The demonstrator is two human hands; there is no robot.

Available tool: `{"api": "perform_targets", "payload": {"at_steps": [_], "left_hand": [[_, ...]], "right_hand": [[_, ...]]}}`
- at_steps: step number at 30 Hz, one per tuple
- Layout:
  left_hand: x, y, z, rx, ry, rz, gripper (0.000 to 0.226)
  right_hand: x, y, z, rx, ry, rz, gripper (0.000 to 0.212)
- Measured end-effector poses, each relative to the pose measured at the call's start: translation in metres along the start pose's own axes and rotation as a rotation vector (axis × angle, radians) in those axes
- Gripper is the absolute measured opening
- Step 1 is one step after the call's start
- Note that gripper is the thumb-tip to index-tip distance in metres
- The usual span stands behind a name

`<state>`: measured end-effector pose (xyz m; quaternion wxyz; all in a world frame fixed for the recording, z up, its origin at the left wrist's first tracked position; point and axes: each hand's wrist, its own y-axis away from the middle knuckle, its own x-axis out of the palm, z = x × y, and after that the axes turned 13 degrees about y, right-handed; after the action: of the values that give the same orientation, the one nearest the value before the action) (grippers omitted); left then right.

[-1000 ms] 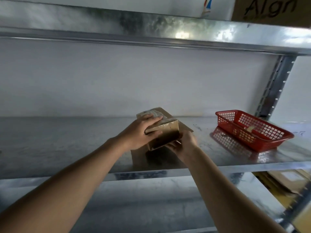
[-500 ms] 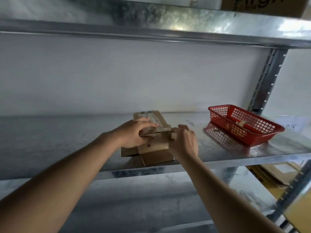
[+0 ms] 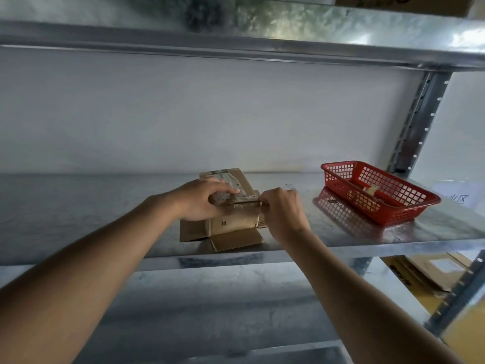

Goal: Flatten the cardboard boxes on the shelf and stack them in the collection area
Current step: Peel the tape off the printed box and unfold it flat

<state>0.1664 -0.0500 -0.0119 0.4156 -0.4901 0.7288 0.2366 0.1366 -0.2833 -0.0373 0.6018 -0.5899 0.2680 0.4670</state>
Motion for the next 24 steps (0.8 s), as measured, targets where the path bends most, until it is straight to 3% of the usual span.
{"api": "perform_targets", "payload": {"at_steps": [2,5,9,13,15,18,22,24], "left_hand": [[-0.001,0.001,-0.007,-0.048,0.062,0.006,0.052],[0.002,0.000,-0.017,-0.040,0.039,-0.032,0.069],[0.003,-0.008,-0.029,-0.043,-0.075,-0.081,0.023],[0.007,-0.017,-0.040,-0.042,-0.022,-0.097,0.012],[0.011,-0.020,-0.039,-0.015,0.079,-0.055,0.023],[0.016,-0.022,-0.035,-0.048,0.028,0.046,0.042],[0.017,-0.023,-0.038,-0.054,0.119,0.062,0.053],[0.022,-0.025,-0.042,-0.068,0.235,0.026,0.048]], "right_hand": [[-0.002,0.001,-0.005,0.002,0.022,0.002,0.021],[-0.004,0.002,-0.014,0.019,-0.020,-0.008,0.017],[-0.005,0.002,-0.024,-0.030,0.014,-0.012,0.027],[-0.008,-0.002,-0.034,-0.162,0.042,0.031,0.031],[-0.012,-0.004,-0.039,-0.226,0.080,0.057,0.030],[-0.018,-0.009,-0.045,-0.313,0.156,0.059,0.026],[-0.018,-0.013,-0.043,-0.393,0.257,-0.053,0.022],[-0.014,-0.009,-0.044,-0.396,0.248,-0.114,0.021]]}}
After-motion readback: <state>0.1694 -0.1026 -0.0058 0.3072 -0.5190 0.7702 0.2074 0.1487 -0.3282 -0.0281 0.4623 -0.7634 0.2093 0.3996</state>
